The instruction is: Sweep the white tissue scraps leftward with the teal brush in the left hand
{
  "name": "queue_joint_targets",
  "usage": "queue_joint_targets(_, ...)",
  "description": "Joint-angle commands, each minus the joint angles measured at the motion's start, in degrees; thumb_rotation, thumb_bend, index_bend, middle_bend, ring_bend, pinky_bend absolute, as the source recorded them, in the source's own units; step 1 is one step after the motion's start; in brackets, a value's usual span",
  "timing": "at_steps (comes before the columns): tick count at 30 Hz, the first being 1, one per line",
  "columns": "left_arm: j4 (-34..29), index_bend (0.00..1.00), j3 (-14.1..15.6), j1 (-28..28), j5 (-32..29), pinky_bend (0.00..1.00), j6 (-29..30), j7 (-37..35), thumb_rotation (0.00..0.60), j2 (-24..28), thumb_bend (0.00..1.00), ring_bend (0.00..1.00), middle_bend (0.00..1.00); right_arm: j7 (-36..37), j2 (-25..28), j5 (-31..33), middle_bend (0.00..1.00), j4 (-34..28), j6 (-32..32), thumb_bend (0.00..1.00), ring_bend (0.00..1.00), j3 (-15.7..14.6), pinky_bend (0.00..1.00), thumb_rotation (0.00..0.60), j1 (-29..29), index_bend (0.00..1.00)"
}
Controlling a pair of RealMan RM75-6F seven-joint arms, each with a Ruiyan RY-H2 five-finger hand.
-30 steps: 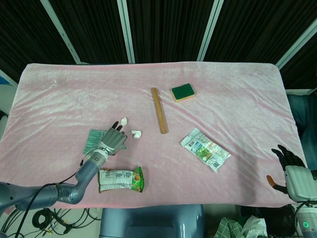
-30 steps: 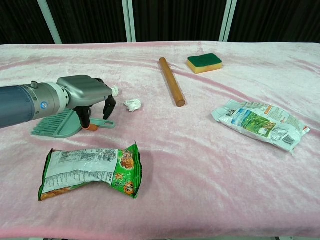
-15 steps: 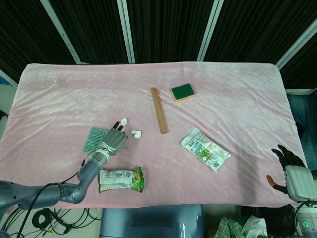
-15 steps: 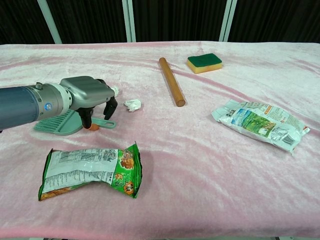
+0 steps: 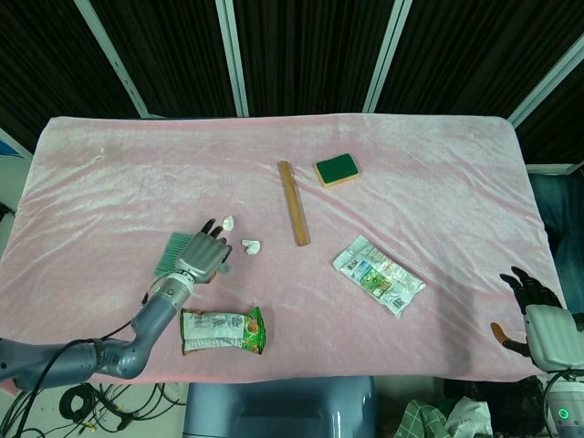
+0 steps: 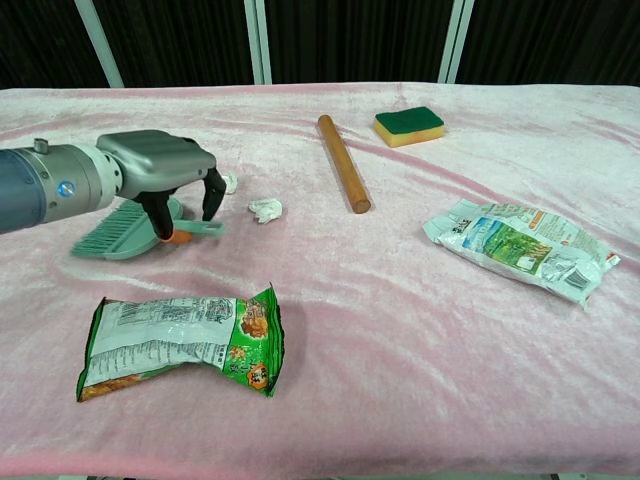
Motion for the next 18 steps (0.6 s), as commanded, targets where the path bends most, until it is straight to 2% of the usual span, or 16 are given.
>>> queue_joint_targets(1,-2.9,0.56,-1.5,2.3,4.3,0.05,2.5,-5.8,0.600,3.8,0.44,0.10,0.36,0.0,0.0,0.0,0.07,-0.1,0.0,0.21,0.12,0.0,0.18,0.600,0.0,0.17)
queue_joint_targets(10,-3.4,0.56,-4.8,5.4,9.2,0.05,2.7,-18.4,0.600,10.3,0.44,0.10,0.37,-0.6,-0.2,0.2,0.07,-0.2,0.2,0.21,0.13,0.0,0.18,0.600,-0.1,0.17)
queue_joint_targets(18,-2.3,0.58,-7.1,6.5,9.8,0.06,1.8,-24.1,0.600,13.6,0.44,0.09,0.38,-0.5,-0.1,0.3,0.07,-0.2,0.1,0.21,0.13,0.0,0.18,0.600,-0.1,0.17)
